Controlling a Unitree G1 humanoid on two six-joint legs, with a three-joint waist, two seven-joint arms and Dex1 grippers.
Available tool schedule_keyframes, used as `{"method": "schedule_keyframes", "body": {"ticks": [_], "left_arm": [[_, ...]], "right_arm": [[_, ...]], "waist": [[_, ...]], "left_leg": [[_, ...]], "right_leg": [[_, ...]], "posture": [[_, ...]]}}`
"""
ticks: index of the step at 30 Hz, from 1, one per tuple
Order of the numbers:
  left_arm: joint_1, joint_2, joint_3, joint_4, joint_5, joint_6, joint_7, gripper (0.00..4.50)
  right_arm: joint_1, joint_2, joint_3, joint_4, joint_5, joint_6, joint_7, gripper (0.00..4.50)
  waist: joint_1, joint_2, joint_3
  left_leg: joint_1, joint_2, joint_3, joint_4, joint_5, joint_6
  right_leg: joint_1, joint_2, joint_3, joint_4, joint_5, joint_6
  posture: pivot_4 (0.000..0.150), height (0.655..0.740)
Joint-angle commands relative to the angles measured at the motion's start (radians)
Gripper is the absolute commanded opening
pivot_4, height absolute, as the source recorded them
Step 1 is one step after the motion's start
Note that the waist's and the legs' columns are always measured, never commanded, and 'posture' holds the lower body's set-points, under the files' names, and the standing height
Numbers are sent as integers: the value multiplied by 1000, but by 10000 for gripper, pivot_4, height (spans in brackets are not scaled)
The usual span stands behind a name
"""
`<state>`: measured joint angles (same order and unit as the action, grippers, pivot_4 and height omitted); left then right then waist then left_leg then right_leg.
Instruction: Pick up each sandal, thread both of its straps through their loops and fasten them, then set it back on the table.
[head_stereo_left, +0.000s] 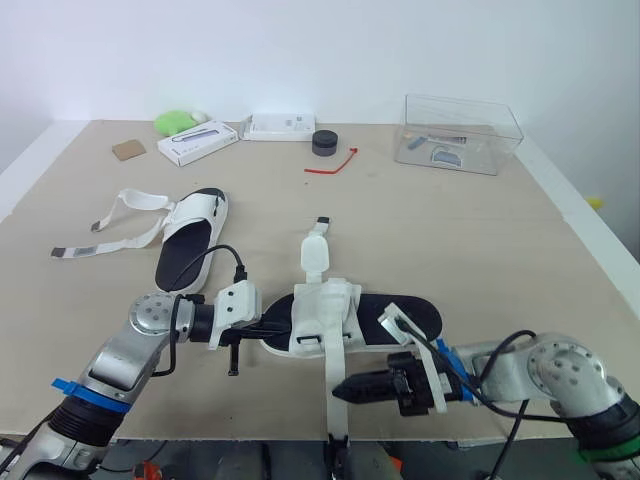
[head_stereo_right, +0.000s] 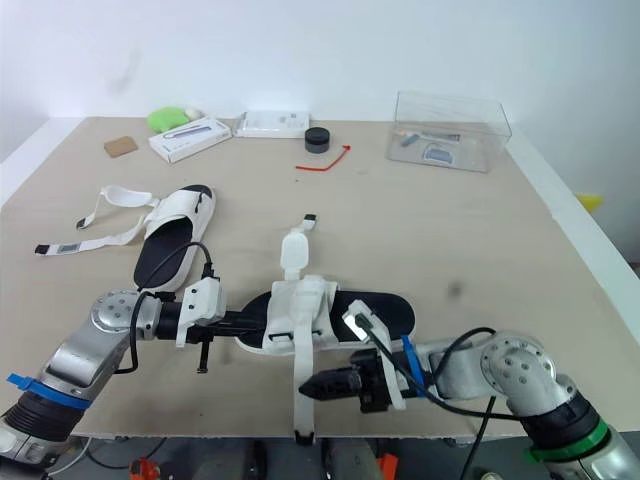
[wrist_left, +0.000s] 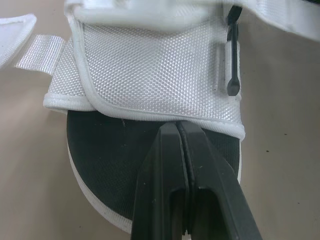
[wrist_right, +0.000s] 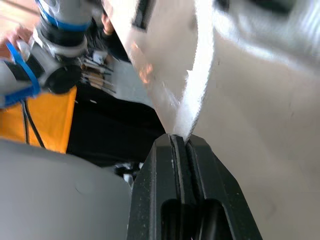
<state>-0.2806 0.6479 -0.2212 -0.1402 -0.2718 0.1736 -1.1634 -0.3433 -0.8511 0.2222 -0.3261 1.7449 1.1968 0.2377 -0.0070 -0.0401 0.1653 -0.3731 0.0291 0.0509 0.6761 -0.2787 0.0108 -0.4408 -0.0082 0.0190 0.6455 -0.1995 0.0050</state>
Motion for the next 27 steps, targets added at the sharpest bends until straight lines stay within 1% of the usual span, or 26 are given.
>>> {"method": "schedule_keyframes", "body": {"ticks": [1, 4, 6, 9, 14, 20, 27], "left_arm": [[11, 1, -10, -25, 9, 3, 3, 0], [14, -3, -12, -27, 11, 2, 9, 0], [15, -5, -13, -24, 12, 0, 11, 0], [15, -8, -14, -21, 14, -2, 14, 0], [9, -16, -17, -12, 18, -5, 16, 0], [21, -18, -18, -26, 16, -1, 24, 0], [21, -17, -24, -23, 17, -3, 20, 0]], "right_arm": [[-175, 1, -41, 122, 183, -11, -53, 1082], [-315, 3, -27, 255, 208, 30, -70, 1082], [-389, 11, -14, 344, 183, 77, -65, 1082], [-450, 23, -2, 420, 136, 138, -53, 1082], [-488, 43, -9, 486, 80, 215, -33, 1082], [-489, 55, -33, 495, -34, 290, 23, 1082], [-567, 102, -89, 570, -131, 332, 78, 1082]], "waist": [[-2, 0, 0], [-10, 0, 0], [-10, -1, -1], [-10, -1, -1], [-11, -1, -1], [-11, -1, -1], [-12, -1, -1]], "left_leg": [[0, 0, 0, 0, 0, 0], [0, 0, 1, 0, 0, 1], [0, 0, -1, 0, 0, 1], [-2, 0, -1, 0, -1, 3], [-3, -2, 0, 0, -2, 4], [-4, -2, 0, 0, -2, 4], [-3, -2, 0, 0, -2, 4]], "right_leg": [[0, 0, 0, 0, 0, 0], [0, 0, 1, 0, 1, 1], [0, 0, -1, -1, 0, 0], [-1, -1, -1, -2, 1, -1], [-2, -4, 0, -3, 1, -1], [-1, -4, -1, -4, 1, 1], [-1, -4, -1, -4, 1, 3]], "posture": [[1500, 7400], [1500, 7400], [1500, 7400], [1500, 7400], [1500, 7400], [1500, 7400], [1500, 7400]]}}
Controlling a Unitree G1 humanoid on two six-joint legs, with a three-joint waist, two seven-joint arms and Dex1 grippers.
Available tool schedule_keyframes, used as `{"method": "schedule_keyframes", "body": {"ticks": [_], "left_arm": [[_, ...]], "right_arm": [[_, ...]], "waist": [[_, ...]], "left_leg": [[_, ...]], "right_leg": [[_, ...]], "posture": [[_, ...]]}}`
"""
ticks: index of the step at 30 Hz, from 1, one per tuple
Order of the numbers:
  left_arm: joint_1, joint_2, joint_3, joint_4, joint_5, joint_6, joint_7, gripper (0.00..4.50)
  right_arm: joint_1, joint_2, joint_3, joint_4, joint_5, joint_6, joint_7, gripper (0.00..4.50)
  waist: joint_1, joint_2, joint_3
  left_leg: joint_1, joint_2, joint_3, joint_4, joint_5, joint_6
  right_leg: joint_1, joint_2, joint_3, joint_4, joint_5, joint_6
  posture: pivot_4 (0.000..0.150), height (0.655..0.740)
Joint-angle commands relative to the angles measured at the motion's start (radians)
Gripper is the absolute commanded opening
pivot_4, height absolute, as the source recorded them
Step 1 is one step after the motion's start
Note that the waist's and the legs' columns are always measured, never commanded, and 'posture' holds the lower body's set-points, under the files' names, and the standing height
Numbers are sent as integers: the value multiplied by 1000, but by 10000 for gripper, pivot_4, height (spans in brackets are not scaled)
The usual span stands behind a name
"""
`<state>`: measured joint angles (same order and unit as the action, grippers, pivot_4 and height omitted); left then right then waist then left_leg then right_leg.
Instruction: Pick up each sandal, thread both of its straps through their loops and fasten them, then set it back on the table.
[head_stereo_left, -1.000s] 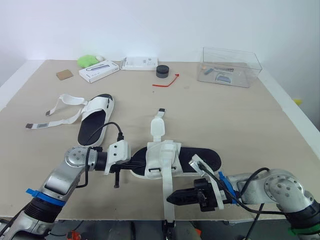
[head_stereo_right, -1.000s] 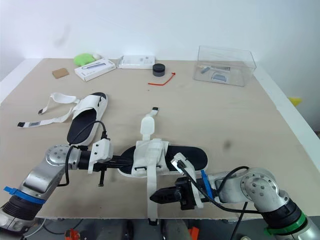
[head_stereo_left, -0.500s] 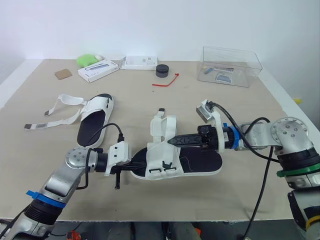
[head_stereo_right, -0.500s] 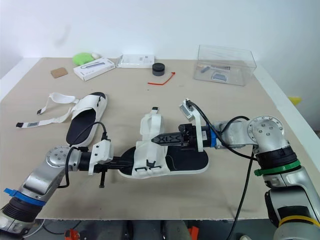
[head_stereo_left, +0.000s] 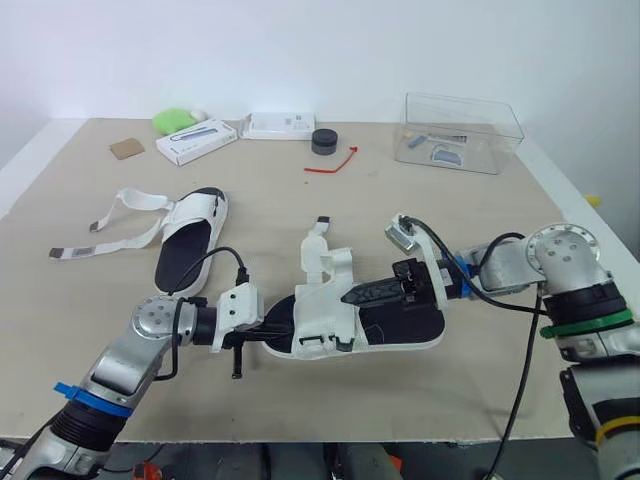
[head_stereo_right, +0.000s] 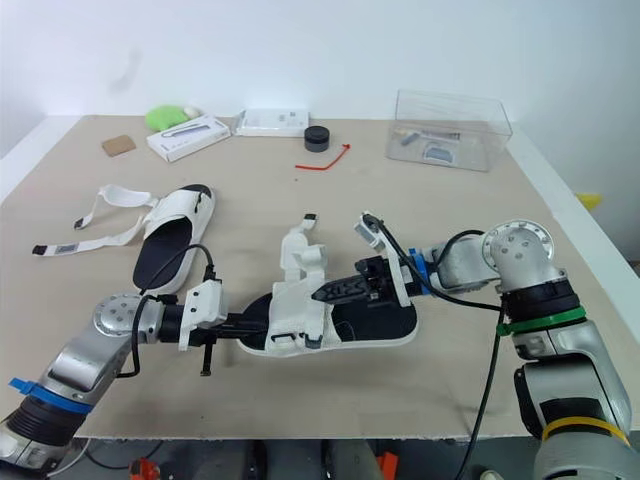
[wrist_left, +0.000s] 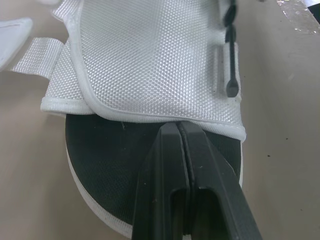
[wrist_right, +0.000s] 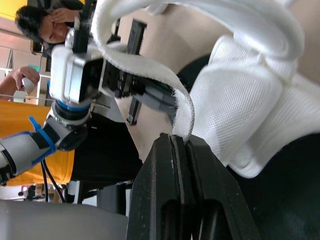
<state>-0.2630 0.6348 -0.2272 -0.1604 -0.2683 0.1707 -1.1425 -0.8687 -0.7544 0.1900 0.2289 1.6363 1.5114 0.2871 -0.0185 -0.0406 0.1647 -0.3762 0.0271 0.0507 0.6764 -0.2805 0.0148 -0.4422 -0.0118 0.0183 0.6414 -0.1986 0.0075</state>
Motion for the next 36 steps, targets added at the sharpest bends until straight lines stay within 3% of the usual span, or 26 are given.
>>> {"method": "schedule_keyframes", "body": {"ticks": [1, 13, 22, 36], "left_arm": [[2, -4, -18, -2, 13, 0, -2, 0], [3, -2, -21, -4, 16, -8, -6, 0], [6, -2, -20, 2, 19, -13, -2, 0], [18, -6, -24, -5, 23, -12, 9, 0]], "right_arm": [[-46, 11, -65, 19, -31, 24, 33, 1082], [9, 69, -126, -19, -132, 101, 56, 1082], [-99, 113, -166, 56, -201, 103, 89, 1082], [-14, 58, -82, -5, -178, 103, 124, 1082]], "waist": [[0, 0, 0], [0, 0, 0], [-1, 0, 0], [-2, 1, 0]], "left_leg": [[0, 0, 0, 0, 0, 0], [-1, 0, 0, 0, 0, 0], [0, 0, 0, 0, 0, 0], [-1, 0, 0, 0, 0, 1]], "right_leg": [[0, 0, 0, 0, 0, 0], [0, -1, 0, -1, 1, -2], [0, 0, 0, -1, 1, -1], [0, -1, 0, -1, 1, -1]], "posture": [[1500, 7400], [1500, 7400], [1500, 7400], [1500, 7400]]}}
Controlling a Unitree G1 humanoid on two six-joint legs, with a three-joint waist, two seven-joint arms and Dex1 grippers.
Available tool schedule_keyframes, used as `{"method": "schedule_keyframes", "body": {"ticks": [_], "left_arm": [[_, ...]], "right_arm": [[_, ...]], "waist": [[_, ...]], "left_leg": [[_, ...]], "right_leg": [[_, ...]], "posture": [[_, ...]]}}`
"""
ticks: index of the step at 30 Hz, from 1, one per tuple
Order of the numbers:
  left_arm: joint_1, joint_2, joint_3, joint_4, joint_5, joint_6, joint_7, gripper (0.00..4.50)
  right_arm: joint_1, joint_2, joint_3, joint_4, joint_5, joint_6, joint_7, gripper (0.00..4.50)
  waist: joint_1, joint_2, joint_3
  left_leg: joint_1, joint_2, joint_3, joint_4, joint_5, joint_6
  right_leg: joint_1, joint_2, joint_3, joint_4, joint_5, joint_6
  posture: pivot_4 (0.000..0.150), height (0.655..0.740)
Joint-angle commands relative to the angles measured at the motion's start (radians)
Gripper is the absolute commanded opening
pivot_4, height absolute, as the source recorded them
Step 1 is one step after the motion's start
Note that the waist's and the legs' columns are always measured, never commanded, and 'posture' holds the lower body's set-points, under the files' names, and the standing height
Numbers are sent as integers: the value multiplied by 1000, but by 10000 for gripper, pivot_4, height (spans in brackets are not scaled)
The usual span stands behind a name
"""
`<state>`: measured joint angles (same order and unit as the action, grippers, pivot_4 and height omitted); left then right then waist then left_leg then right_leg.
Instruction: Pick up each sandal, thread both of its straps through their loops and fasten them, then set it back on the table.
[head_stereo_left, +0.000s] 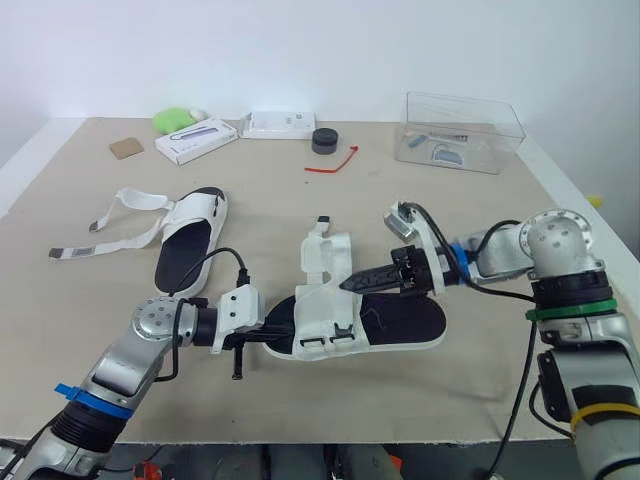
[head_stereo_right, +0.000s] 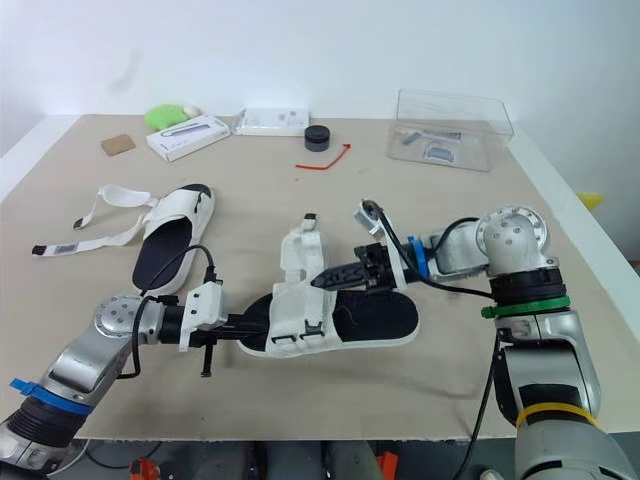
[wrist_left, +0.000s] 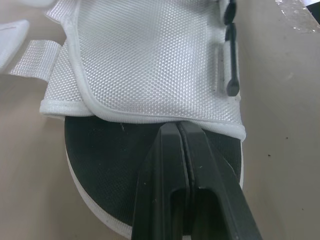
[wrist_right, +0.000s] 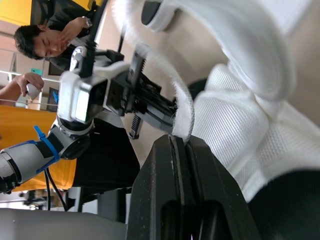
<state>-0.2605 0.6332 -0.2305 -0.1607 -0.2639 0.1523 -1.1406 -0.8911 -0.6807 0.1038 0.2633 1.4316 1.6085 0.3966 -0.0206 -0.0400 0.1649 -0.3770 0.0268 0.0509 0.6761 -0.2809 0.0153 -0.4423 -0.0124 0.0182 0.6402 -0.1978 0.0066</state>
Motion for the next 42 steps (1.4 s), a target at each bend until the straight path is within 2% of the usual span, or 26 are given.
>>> {"method": "schedule_keyframes", "body": {"ticks": [1, 13, 22, 33, 42], "left_arm": [[15, -6, -22, -5, 19, 7, 8, 0], [4, -15, -31, 10, 28, -2, 7, 0], [1, -15, -39, 25, 41, -19, 2, 0], [-14, -24, -45, 43, 45, -26, -5, 0], [-10, -28, -48, 50, 53, -33, 1, 0]], "right_arm": [[13, -17, 6, -42, 23, 6, 14, 1082], [29, -41, 33, -89, 2, 6, 33, 1082], [24, -43, 16, -141, 51, 6, 7, 1082], [44, -3, -19, -188, 94, 6, -90, 1082], [94, -21, -35, -221, 207, -4, -206, 1082]], "waist": [[0, 0, 0], [0, 0, 0], [0, 0, 0], [0, 0, 0], [0, 0, 0]], "left_leg": [[0, 0, 0, 0, 0, 0], [0, 0, 0, 0, 0, 1], [0, 0, 0, 0, -1, 1], [0, 0, 0, -1, -1, 1], [0, 0, 0, -1, -1, 1]], "right_leg": [[0, 0, 0, 0, 0, 1], [0, 0, 0, 0, 0, 0], [0, 0, 0, -1, 0, 0], [0, 0, 0, -1, 0, 0], [0, 0, 0, -2, 0, 0]], "posture": [[1500, 7400], [1500, 7400], [1500, 7400], [1500, 7400], [1500, 7400]]}}
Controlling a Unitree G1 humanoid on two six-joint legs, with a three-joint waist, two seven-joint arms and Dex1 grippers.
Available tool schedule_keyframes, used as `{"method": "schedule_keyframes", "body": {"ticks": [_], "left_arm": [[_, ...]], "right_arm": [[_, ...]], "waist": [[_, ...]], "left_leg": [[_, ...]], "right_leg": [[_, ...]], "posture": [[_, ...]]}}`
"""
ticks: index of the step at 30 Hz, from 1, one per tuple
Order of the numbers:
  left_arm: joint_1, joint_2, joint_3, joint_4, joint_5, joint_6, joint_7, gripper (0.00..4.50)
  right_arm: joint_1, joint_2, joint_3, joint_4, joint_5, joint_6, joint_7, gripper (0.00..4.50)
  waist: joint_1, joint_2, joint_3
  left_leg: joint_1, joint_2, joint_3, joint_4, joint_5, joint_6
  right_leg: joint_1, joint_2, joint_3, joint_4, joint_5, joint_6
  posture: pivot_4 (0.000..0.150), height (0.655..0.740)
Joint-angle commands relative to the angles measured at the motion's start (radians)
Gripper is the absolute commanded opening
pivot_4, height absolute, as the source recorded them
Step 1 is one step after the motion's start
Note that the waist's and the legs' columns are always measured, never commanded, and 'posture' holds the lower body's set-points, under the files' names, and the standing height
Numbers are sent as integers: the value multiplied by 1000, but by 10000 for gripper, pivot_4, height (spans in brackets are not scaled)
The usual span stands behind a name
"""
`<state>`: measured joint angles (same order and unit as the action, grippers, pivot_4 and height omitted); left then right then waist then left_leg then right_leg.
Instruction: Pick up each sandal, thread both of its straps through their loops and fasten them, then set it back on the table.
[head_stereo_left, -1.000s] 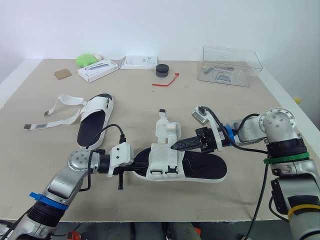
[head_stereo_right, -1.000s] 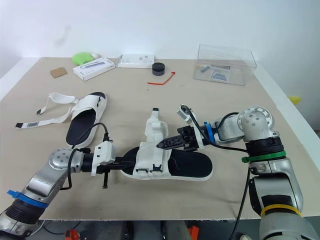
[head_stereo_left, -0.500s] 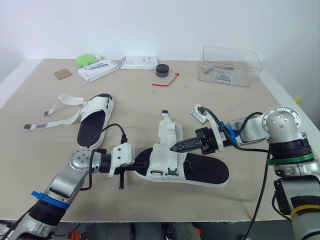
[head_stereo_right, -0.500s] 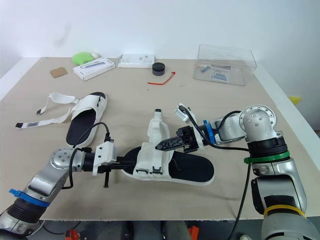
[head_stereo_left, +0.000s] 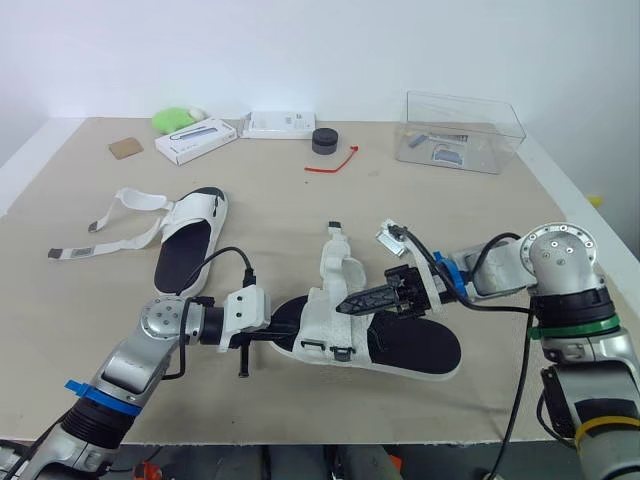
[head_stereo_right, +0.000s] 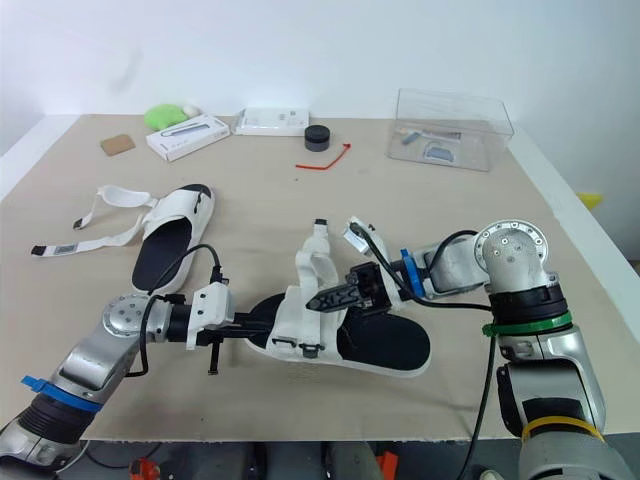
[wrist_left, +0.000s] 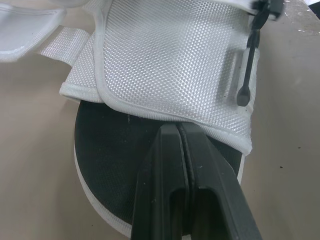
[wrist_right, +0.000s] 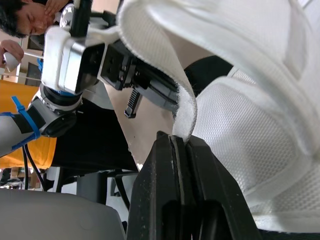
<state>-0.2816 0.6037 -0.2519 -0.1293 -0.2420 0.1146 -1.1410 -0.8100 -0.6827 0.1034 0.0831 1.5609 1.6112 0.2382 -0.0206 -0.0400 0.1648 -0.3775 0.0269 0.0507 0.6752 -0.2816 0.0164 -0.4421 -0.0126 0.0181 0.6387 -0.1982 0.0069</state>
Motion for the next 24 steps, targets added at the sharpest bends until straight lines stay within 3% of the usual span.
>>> {"method": "schedule_keyframes", "body": {"ticks": [1, 10, 24], "left_arm": [[11, 2, -27, 19, 32, 4, 2, 0], [9, 1, -33, 30, 38, -6, 5, 0], [-9, -9, -46, 51, 41, -15, -1, 0]], "right_arm": [[21, -29, -33, -48, 101, -15, -66, 1082], [140, -160, 46, -190, 396, -210, -271, 1082], [289, -238, 109, -410, 411, -390, -333, 1082]], "waist": [[0, 0, 0], [1, 0, 0], [1, 0, 0]], "left_leg": [[0, 0, 0, 0, 0, 0], [0, 0, 0, 0, 0, 0], [0, 0, 0, 0, 0, 0]], "right_leg": [[0, 0, 0, 0, 0, 0], [1, 0, 0, -2, -1, 3], [1, -1, 0, -4, 0, 5]], "posture": [[1500, 7400], [1500, 7400], [1500, 7400]]}}
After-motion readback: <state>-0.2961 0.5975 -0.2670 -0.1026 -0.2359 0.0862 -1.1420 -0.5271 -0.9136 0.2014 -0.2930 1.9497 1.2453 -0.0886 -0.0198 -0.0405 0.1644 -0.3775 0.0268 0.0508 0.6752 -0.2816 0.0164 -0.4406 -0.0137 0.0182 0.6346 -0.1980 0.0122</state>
